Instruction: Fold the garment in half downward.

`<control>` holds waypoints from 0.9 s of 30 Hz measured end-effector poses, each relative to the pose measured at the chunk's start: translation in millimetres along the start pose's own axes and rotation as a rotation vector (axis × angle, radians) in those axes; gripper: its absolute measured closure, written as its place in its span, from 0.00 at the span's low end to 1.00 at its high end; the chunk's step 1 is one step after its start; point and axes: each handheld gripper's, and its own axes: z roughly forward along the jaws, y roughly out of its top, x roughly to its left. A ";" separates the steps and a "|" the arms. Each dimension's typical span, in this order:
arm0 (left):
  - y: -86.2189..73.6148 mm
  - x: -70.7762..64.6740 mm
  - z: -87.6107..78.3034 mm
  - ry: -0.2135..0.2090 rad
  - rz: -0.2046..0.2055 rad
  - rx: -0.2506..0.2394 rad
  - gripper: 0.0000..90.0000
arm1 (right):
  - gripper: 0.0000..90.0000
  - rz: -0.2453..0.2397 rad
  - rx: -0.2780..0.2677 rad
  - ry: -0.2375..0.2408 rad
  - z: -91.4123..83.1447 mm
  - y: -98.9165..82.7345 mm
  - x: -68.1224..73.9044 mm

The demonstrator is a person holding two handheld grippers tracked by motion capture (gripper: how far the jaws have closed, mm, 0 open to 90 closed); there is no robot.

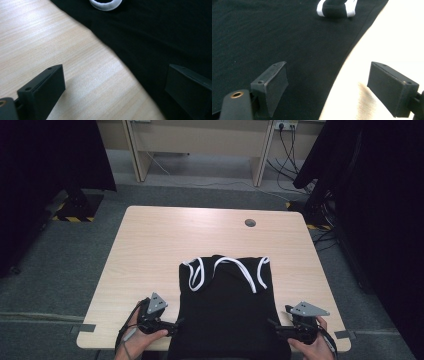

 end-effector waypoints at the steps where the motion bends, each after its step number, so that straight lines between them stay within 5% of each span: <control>1: 1.4 0.8 1.0 -0.003 -0.007 -0.002 0.02 | 0.19 0.003 -0.003 -0.001 -0.5 0.3 -0.6; 16: 36.6 19.8 24.9 -0.029 -0.072 -0.048 0.02 | 0.19 0.018 -0.011 0.003 -0.9 3.1 -7.7; 27: 61.0 35.9 40.4 -0.006 -0.102 -0.063 0.02 | 0.19 0.016 -0.004 0.003 -0.3 1.0 -7.4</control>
